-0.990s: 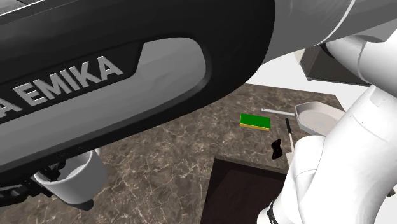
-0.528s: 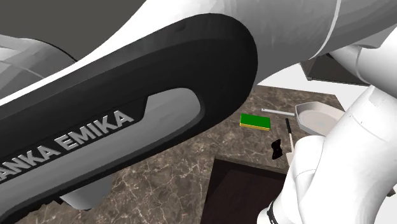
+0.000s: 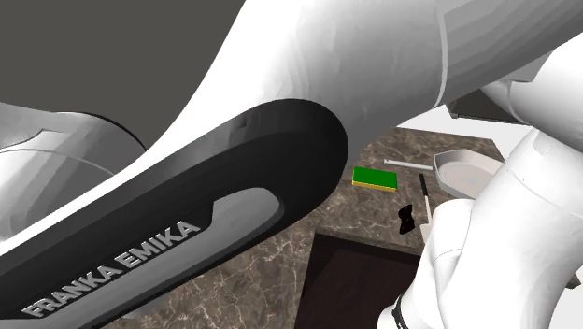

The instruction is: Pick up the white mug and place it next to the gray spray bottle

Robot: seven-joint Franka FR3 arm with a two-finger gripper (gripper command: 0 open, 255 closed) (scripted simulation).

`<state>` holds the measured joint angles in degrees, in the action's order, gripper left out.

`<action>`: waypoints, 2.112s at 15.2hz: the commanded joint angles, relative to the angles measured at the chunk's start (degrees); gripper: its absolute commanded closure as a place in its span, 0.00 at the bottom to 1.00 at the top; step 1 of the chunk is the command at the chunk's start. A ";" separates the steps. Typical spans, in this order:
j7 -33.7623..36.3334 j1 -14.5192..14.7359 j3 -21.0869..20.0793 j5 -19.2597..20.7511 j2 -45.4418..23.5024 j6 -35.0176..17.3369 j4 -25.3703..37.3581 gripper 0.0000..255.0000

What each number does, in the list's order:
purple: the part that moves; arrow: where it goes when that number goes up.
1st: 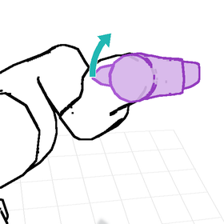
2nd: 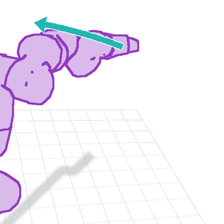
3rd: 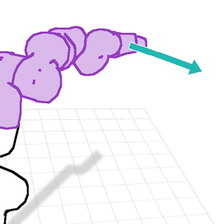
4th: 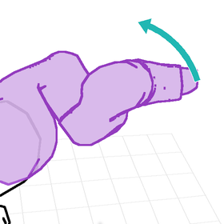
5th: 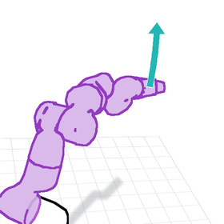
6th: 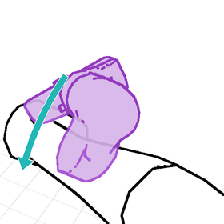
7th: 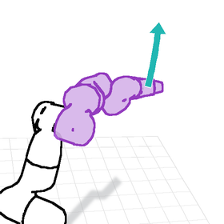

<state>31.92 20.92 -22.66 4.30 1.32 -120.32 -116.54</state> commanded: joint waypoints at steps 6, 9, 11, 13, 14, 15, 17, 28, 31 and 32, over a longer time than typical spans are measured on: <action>1.01 0.03 -0.06 1.12 -1.76 -5.30 -3.68 1.00; 1.59 0.06 -0.07 1.78 -2.78 -7.49 -4.96 1.00; 2.00 0.09 -0.06 2.27 -3.52 -8.94 -5.75 1.00; 2.46 0.12 -0.03 2.81 -4.31 -10.37 -6.49 1.00; 2.69 0.14 -0.02 3.10 -4.72 -11.09 -6.84 1.00; 2.94 0.16 0.01 3.40 -5.14 -11.80 -7.18 1.00; 3.46 0.21 0.07 4.04 -6.03 -13.22 -7.82 1.00; 3.91 0.27 0.15 4.60 -6.78 -14.38 -8.31 0.00; 3.91 0.27 0.15 4.60 -6.78 -14.38 -8.32 0.00; 3.91 0.27 0.15 4.60 -6.78 -14.38 -8.32 0.00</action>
<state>35.83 21.19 -22.51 8.90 -5.47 -134.70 -124.86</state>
